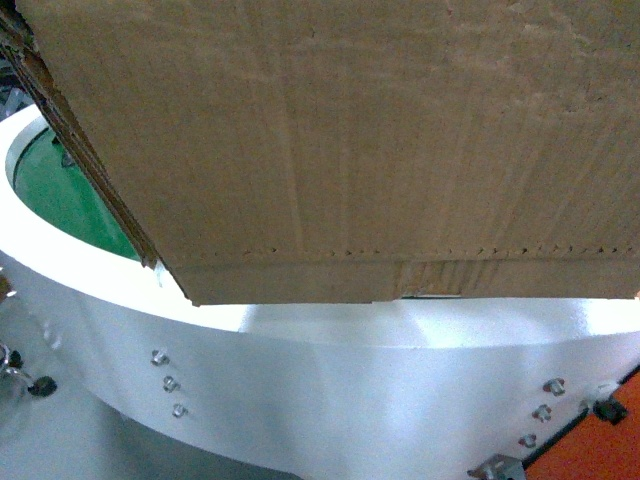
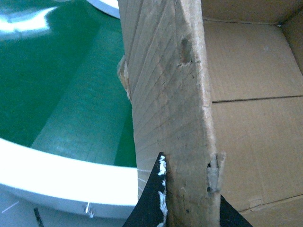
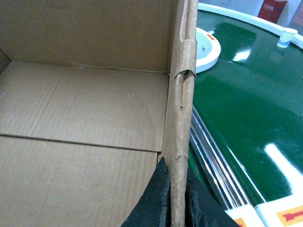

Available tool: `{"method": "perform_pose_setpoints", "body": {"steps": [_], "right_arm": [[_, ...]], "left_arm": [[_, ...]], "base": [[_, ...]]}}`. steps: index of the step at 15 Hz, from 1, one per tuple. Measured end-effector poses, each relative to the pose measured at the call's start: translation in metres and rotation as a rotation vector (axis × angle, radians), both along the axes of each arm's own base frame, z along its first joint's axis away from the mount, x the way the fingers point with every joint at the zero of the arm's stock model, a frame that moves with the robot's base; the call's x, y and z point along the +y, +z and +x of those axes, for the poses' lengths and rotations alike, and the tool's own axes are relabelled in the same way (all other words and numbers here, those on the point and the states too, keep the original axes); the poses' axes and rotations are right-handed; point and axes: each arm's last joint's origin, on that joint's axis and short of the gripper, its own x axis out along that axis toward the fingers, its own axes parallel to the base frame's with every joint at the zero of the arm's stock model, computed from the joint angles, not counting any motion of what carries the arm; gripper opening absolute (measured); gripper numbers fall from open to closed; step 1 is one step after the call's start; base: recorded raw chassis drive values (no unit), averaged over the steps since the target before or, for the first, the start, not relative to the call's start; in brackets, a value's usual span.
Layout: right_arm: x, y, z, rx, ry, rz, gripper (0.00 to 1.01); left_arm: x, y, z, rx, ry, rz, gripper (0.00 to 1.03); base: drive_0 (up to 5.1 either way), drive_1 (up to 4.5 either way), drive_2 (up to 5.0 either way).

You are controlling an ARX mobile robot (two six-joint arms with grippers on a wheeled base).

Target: Sort boxes to right shelf from conveyor

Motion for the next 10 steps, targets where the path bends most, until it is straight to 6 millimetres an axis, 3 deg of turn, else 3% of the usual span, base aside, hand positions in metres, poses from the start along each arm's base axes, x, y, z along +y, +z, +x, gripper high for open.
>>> {"method": "perform_pose_setpoints", "body": {"steps": [9, 10], "right_arm": [[0.0, 0.0009, -0.0003, -0.006, 0.001, -0.002, 0.04], [-0.0001, 0.0006, -0.0004, -0.002, 0.001, -0.002, 0.04]], "left_arm": [[0.0, 0.0008, -0.0003, -0.005, 0.0, -0.002, 0.04], [0.0001, 0.0004, -0.0005, -0.001, 0.0, 0.0, 0.04]], "base": [[-2.8, -2.23, 5.0], [0.0, 0.0, 0.0]]}}
